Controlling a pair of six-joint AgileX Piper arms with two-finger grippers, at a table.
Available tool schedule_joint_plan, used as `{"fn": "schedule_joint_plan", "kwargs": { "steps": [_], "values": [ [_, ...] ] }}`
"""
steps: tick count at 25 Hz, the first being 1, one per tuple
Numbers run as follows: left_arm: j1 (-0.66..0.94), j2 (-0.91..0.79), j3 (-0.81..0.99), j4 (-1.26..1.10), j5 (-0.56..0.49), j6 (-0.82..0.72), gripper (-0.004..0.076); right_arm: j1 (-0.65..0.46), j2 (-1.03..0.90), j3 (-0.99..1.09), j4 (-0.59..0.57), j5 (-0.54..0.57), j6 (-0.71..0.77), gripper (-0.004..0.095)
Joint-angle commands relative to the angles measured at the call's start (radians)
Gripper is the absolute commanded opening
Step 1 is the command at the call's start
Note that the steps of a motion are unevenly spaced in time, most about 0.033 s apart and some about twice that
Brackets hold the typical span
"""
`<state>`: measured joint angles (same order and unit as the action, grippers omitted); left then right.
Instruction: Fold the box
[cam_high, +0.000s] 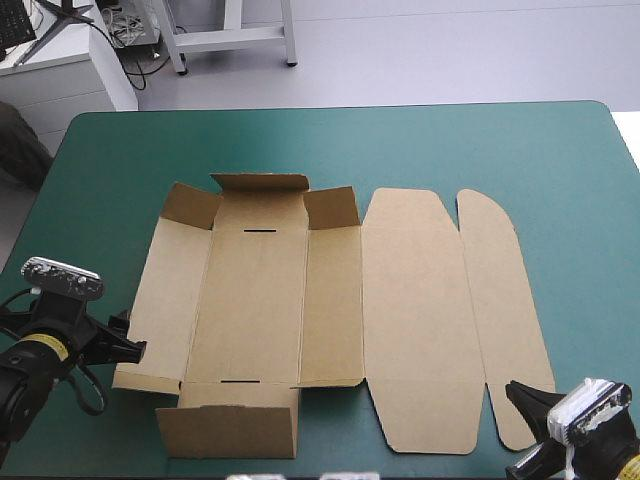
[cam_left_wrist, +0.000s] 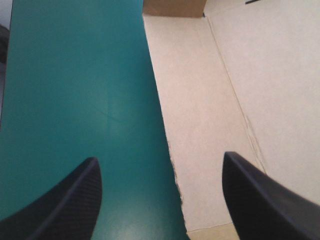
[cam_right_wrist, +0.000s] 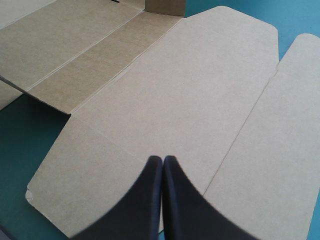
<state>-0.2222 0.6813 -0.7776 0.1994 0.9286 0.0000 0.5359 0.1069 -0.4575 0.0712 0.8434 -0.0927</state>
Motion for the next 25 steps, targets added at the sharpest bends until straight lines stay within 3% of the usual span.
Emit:
{"fn": "schedule_joint_plan", "kwargs": {
  "steps": [1, 10, 14, 17, 20, 25],
  "values": [
    [0.008, 0.065, -0.034, 0.053, -0.043, -0.078, 0.0487, -0.006, 0.015, -0.024, 0.01, -0.065, -0.01, -0.0019],
    [0.107, 0.221, -0.089, 0.01, -0.056, -0.121, 0.0487, -0.006, 0.015, -0.024, 0.014, -0.062, -0.01, -0.0019],
    [0.189, 0.301, -0.129, -0.057, -0.054, -0.064, 0.0487, -0.006, 0.015, -0.024, 0.014, -0.062, -0.01, -0.0019],
    [0.272, 0.364, -0.135, -0.199, -0.056, 0.055, 0.0487, -0.006, 0.015, -0.024, 0.014, -0.062, -0.01, -0.0019],
    [0.425, 0.489, -0.135, -0.516, -0.03, 0.323, 0.0487, -0.006, 0.015, -0.024, 0.014, -0.062, -0.01, -0.0019],
    [0.582, 0.629, -0.119, -0.702, -0.004, 0.559, 0.0487, -0.006, 0.015, -0.024, 0.014, -0.062, -0.01, -0.0019]
  ]
}}
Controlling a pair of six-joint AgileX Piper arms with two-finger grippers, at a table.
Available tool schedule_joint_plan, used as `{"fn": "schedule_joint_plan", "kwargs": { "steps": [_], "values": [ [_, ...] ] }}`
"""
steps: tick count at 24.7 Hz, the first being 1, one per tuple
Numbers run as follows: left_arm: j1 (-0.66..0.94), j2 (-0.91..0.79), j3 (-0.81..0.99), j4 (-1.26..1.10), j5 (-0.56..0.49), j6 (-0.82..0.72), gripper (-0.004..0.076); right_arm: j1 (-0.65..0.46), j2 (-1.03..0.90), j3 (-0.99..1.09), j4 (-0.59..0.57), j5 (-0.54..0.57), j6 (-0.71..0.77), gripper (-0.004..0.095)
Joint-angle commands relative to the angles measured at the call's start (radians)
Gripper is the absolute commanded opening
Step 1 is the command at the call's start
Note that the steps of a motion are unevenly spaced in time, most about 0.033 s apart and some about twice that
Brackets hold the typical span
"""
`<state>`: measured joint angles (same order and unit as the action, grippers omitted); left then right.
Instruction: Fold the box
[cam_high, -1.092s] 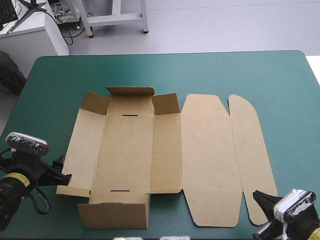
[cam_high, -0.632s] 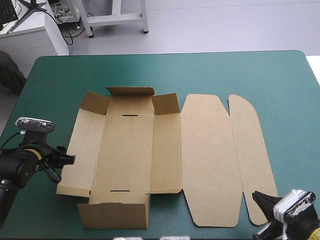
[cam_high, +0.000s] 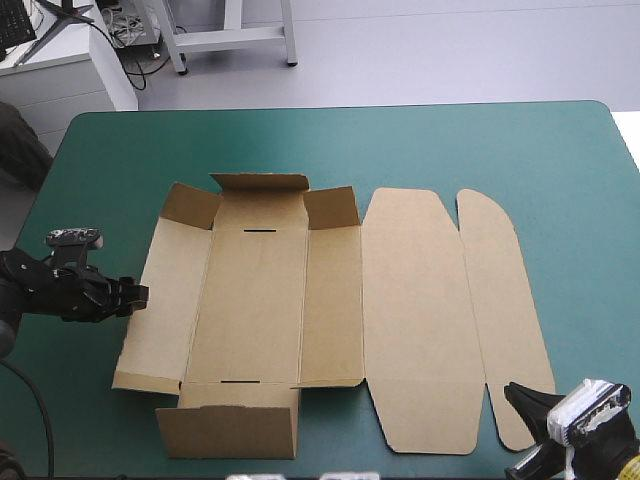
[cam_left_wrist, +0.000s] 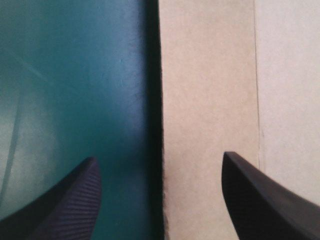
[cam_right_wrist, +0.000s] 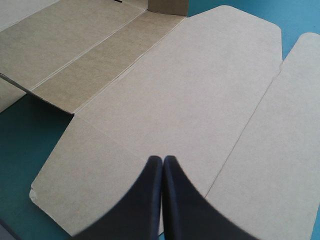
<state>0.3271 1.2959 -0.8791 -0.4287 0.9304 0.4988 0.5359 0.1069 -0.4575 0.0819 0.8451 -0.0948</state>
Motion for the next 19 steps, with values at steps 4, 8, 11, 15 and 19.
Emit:
{"fn": "schedule_joint_plan", "kwargs": {
  "steps": [4, 8, 11, 15, 19],
  "values": [
    [0.054, 0.093, 0.07, -0.213, -0.016, 0.178, 0.0487, -0.006, 0.015, -0.024, 0.003, -0.064, -0.006, -0.0018],
    [0.054, 0.15, 0.173, -0.506, 0.022, 0.442, 0.0487, -0.006, 0.015, -0.024, 0.001, -0.064, -0.006, -0.0018],
    [0.054, 0.159, 0.182, -0.53, 0.047, 0.484, 0.0487, -0.006, 0.015, -0.024, -0.001, -0.064, -0.006, -0.0019],
    [0.054, 0.157, 0.18, -0.527, 0.059, 0.486, 0.0462, -0.006, 0.015, -0.024, -0.001, -0.064, -0.004, -0.0019],
    [0.054, 0.157, 0.18, -0.511, 0.102, 0.545, 0.0314, -0.006, 0.015, -0.024, -0.001, -0.066, -0.004, -0.0019]
  ]
}}
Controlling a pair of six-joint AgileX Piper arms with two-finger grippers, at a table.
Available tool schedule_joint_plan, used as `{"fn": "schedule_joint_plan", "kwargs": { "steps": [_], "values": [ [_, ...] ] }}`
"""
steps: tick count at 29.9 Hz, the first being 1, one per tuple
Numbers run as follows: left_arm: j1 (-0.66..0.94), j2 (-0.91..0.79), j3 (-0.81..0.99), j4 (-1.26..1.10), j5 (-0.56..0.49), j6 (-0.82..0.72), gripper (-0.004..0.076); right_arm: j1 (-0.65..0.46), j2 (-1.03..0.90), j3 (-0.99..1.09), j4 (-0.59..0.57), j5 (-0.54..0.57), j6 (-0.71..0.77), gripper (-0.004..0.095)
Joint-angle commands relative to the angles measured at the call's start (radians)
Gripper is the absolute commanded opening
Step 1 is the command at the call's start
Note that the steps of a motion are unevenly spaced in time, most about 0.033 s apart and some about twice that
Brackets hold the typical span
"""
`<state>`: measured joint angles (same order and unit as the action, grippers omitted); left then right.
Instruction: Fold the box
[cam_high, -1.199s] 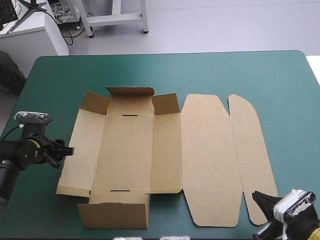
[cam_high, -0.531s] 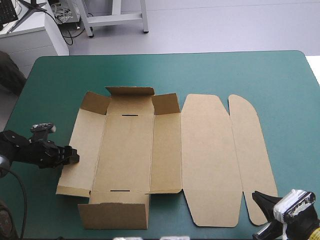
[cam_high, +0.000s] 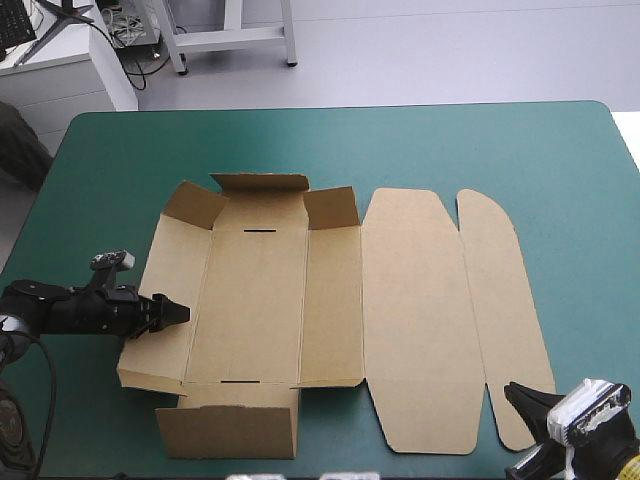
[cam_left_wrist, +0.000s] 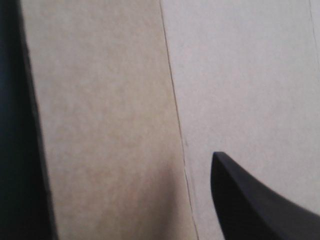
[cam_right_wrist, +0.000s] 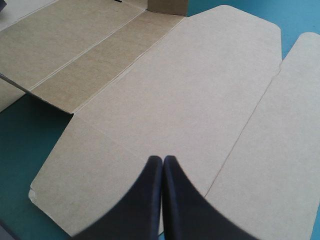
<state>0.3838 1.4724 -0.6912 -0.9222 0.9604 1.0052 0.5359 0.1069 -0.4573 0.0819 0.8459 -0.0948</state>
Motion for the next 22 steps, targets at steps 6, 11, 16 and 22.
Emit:
{"fn": "schedule_joint_plan", "kwargs": {
  "steps": [6, 11, 16, 22],
  "values": [
    [-0.003, -0.019, -0.012, -0.017, 0.13, 0.073, 0.0053, -0.006, 0.015, -0.024, -0.001, -0.067, -0.002, -0.0019],
    [-0.003, -0.019, -0.04, -0.021, 0.135, 0.083, -0.001, -0.006, 0.015, -0.024, 0.001, -0.067, -0.002, -0.0019],
    [-0.005, -0.019, -0.138, -0.021, 0.14, 0.083, -0.001, -0.006, 0.015, -0.024, 0.001, -0.069, -0.002, -0.0019],
    [-0.09, -0.019, -0.362, 0.138, 0.125, -0.005, -0.001, -0.006, 0.015, -0.024, 0.003, -0.069, -0.006, -0.0019]
  ]
}}
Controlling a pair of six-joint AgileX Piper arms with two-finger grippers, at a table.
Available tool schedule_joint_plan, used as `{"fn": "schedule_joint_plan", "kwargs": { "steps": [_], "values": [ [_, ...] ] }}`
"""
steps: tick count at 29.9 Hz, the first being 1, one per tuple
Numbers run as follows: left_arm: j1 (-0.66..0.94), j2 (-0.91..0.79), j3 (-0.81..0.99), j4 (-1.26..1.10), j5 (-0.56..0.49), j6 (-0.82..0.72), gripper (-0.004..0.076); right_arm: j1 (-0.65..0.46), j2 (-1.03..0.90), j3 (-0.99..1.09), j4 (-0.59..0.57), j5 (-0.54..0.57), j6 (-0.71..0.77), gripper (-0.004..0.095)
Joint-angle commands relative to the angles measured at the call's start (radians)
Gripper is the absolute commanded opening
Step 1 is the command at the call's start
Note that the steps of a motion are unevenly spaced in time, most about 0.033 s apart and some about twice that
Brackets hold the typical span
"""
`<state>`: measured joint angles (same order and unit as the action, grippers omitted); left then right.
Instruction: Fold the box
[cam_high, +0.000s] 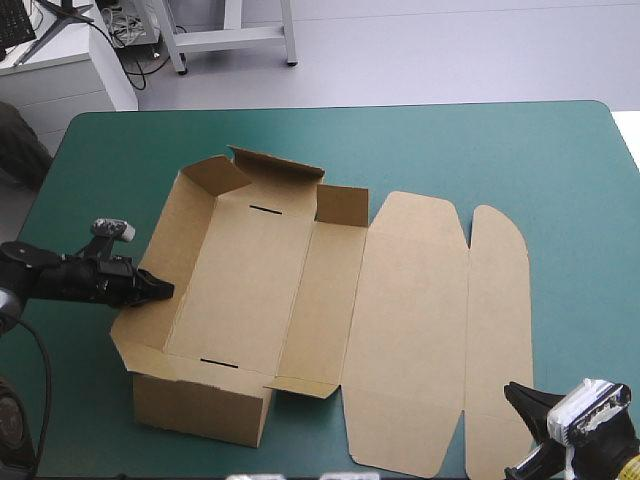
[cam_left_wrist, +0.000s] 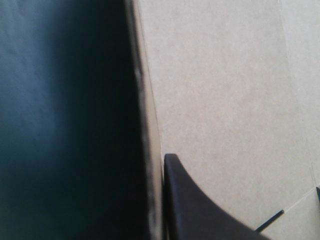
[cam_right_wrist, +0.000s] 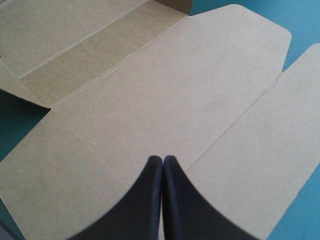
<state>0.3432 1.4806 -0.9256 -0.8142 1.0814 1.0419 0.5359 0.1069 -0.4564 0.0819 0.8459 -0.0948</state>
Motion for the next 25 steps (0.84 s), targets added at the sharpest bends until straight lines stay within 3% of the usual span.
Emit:
{"fn": "schedule_joint_plan", "kwargs": {
  "steps": [1, 11, 18, 25],
  "values": [
    [-0.079, -0.028, -0.163, 0.069, -0.004, -0.066, -0.001, -0.006, 0.015, -0.025, 0.003, -0.069, -0.006, -0.0019],
    [-0.412, -0.014, -0.491, 0.504, -0.186, -0.23, -0.001, -0.006, 0.015, -0.025, 0.002, -0.069, -0.002, -0.0019],
    [-0.621, 0.072, -0.631, 0.814, -0.192, -0.246, -0.001, -0.006, 0.015, -0.025, 0.002, -0.069, -0.002, -0.0019],
    [-0.829, 0.094, -0.658, 1.033, -0.246, -0.241, -0.001, -0.006, 0.015, -0.025, 0.002, -0.069, 0.0, -0.0019]
  ]
}}
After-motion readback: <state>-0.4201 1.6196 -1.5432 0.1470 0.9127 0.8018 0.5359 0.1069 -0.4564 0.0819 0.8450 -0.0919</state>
